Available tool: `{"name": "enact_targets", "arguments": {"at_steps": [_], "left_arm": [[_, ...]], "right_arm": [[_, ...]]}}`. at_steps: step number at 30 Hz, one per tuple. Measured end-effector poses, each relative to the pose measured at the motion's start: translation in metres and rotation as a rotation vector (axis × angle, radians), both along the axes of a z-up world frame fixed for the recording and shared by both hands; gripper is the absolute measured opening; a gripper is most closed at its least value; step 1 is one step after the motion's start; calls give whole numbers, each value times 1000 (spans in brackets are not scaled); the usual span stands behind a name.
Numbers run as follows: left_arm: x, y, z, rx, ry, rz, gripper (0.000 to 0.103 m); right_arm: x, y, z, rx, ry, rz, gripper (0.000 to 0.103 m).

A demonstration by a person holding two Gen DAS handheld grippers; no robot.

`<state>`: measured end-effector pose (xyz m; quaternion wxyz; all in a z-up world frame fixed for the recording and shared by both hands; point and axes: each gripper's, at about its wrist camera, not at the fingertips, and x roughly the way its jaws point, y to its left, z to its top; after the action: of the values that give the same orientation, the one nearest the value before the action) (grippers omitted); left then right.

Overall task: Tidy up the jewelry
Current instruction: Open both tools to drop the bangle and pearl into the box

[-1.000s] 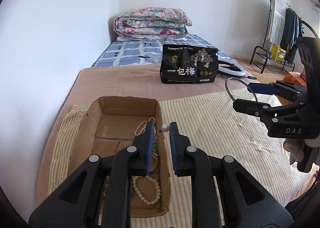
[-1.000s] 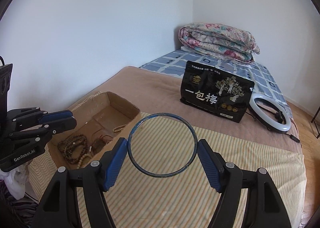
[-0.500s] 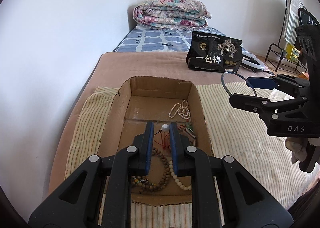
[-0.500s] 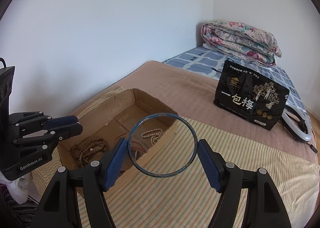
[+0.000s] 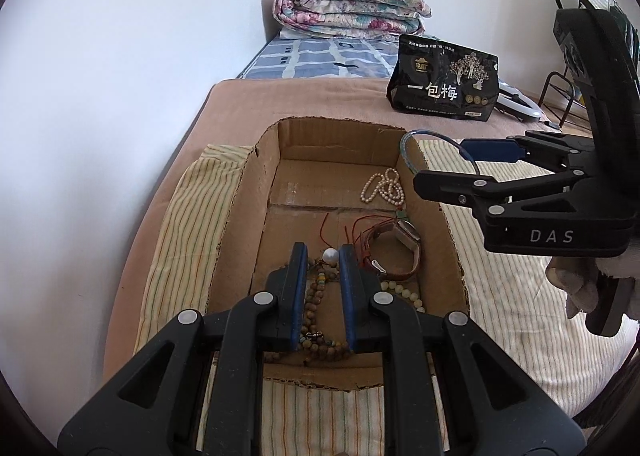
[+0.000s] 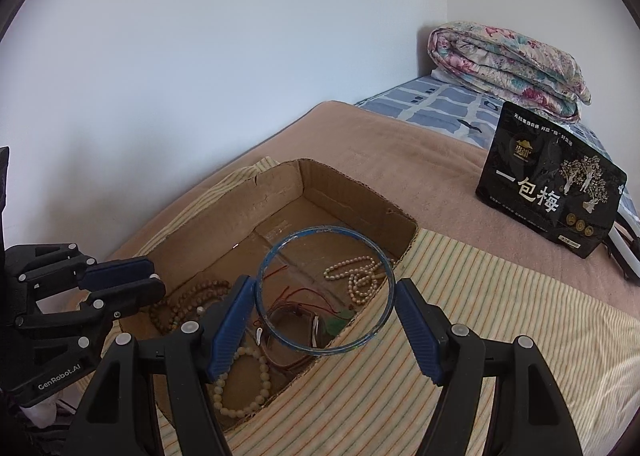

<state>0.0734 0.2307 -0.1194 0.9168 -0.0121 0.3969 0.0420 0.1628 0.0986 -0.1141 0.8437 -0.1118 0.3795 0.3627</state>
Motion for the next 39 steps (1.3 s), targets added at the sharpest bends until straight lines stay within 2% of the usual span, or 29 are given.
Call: {"name": "enact_targets", "arguments": {"at_steps": [11, 12, 13, 14, 15, 29, 39], "left_arm": [[4, 7, -6, 2, 29, 29, 16], [4, 8, -7, -3, 32, 30, 26], [3, 8, -7, -7, 30, 29, 34], [2, 8, -6, -7, 24, 28, 47], [2, 8, -6, -3, 17, 28, 50], [1, 2, 1, 12, -5, 21, 50], [-10, -7, 31, 8, -83, 32, 50]], "right_arm": [[7, 8, -7, 23, 33, -7, 75], [8, 7, -7, 23, 33, -14, 76], [8, 8, -6, 25, 34, -21, 81], [9, 7, -6, 29, 35, -26, 88], [9, 6, -5, 34, 33, -32, 90], [7, 2, 2, 30, 11, -42, 91], [-2, -14, 25, 46, -30, -52, 91]]}}
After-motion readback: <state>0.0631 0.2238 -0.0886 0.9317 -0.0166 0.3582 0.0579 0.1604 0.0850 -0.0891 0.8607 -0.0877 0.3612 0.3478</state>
